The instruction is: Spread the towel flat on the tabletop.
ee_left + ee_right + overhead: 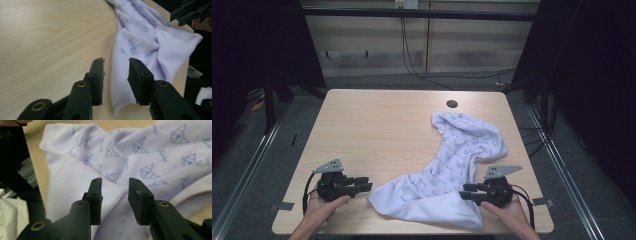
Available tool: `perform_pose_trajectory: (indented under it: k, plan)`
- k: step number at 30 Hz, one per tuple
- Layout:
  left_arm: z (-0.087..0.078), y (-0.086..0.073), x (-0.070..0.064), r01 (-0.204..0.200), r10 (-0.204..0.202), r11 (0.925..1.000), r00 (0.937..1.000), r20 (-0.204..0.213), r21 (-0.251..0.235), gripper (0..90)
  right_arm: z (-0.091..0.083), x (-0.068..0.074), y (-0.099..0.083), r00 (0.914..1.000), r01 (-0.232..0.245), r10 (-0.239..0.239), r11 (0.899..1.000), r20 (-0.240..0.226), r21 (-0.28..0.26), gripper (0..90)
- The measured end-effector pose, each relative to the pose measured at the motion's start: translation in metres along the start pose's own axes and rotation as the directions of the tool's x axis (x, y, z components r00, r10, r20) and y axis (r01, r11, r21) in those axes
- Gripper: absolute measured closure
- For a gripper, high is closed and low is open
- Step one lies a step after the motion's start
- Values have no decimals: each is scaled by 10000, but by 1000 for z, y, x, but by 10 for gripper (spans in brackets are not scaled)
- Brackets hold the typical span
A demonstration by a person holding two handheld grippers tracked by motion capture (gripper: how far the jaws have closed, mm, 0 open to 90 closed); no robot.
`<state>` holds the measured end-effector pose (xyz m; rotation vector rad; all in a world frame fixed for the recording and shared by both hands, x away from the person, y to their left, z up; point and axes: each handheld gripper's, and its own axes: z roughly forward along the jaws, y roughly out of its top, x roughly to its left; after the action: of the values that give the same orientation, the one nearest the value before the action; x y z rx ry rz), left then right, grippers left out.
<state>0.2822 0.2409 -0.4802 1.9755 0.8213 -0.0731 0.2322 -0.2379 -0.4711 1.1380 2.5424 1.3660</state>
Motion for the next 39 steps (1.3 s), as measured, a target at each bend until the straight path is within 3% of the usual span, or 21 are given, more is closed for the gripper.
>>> perform_pose_trajectory:
  k: [4,6,10,12,13,15,16,17,18,20,22,24,26,28,29,30,31,34,36,39]
  plan:
    - [6,-3,2,30,-26,9989,10000,-81,463,605,14,-8,1,9995,-276,269,9987,153,437,627]
    - [10,-4,0,-122,127,9973,9999,-63,728,603,20,-5,-1,9995,-115,92,9968,293,790,618]
    - [17,-3,-3,-244,260,9943,9996,-138,1038,608,23,-3,-5,9997,-238,228,9962,134,840,613]
    - [20,-3,-2,-192,214,9928,9996,-174,1181,607,29,-1,-6,9996,-21,-10,9935,266,1142,613]
    - [21,-3,-2,-175,195,9925,9997,-154,1213,602,31,-1,-5,9998,-27,4,9943,219,1061,637]
    - [26,-3,-4,-217,228,9895,9997,-65,1427,583,31,0,-5,9999,2,-16,9947,132,1026,784]
    - [26,-3,-4,-217,228,9895,9997,-65,1427,576,31,0,-5,9999,2,-16,9947,132,1026,784]
    - [28,-3,-5,-301,306,9875,9995,-9,1549,576,29,1,-6,9995,196,-220,9948,225,995,878]
    - [30,-3,-7,-359,361,9854,9993,19,1664,579,20,2,-3,9999,131,-135,9993,95,348,888]
    - [32,-3,-10,-555,538,9831,9984,146,1744,602,16,2,-2,9999,59,-60,9999,140,119,889]
    - [33,-2,-13,-708,685,9833,9975,200,1676,726,2,-1,2,9995,-72,87,9987,301,-495,890]
    - [33,0,-15,-864,810,9865,9957,439,1394,858,-20,-9,5,9957,-257,367,9915,849,-1274,892]
    - [34,6,-15,-679,641,9934,9970,439,923,855,-28,-13,6,9935,-314,482,9869,1033,-1584,892]
    - [36,13,-17,-311,287,9986,9982,535,432,750,-43,-22,8,9863,-474,782,9777,1451,-2048,892]
    - [39,16,-18,-251,227,9991,9973,697,339,710,-54,-33,8,9784,-553,994,9707,1813,-2337,893]
    - [42,18,-20,-367,344,9988,9970,700,321,710,-54,-33,8,9784,-553,994,9707,1813,-2337,893]
    - [45,20,-23,-513,488,9981,9964,690,353,676,-57,-39,8,9716,-590,1100,9700,2093,-2357,892]
    - [51,22,-31,-622,575,9973,9922,1102,396,583,-59,-54,1,9610,-868,1413,9703,2376,-2258,893]
    - [50,21,-41,-991,946,9944,9900,1049,382,509,-54,-59,-7,9587,-977,1465,9746,2440,-2013,892]
    - [50,15,-52,-1360,1272,9894,9808,1476,512,488,-53,-60,-8,9575,-984,1460,9760,2488,-1943,892]
